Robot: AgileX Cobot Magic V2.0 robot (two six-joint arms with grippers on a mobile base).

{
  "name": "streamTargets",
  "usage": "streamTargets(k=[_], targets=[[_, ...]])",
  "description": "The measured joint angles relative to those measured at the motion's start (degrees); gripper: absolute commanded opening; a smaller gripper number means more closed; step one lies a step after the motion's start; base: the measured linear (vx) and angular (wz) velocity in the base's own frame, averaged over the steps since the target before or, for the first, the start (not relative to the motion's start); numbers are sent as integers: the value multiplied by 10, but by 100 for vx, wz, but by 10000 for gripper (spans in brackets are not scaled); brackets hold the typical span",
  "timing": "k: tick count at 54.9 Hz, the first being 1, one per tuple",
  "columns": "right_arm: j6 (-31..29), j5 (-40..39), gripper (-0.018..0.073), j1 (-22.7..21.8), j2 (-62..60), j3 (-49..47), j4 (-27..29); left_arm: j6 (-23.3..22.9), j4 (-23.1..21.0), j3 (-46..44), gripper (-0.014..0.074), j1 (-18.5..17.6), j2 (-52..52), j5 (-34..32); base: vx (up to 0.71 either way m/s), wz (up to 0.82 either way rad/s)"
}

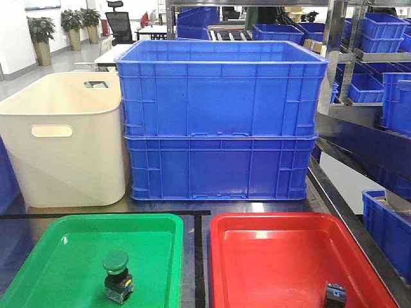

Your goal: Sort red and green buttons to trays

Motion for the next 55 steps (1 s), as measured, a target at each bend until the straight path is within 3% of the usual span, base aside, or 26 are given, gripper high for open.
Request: streamTargets(k=[22, 34, 55], targets=[[30, -7, -12, -134, -273, 218, -68, 0, 0, 0, -6, 0, 0, 0, 0, 0], [66, -22, -12, -140, -290, 294, -71, 0, 0, 0, -6, 0, 0, 2, 0, 0], [70, -12, -12, -140, -290, 297, -69, 0, 0, 0, -6, 0, 0, 4, 0, 0]])
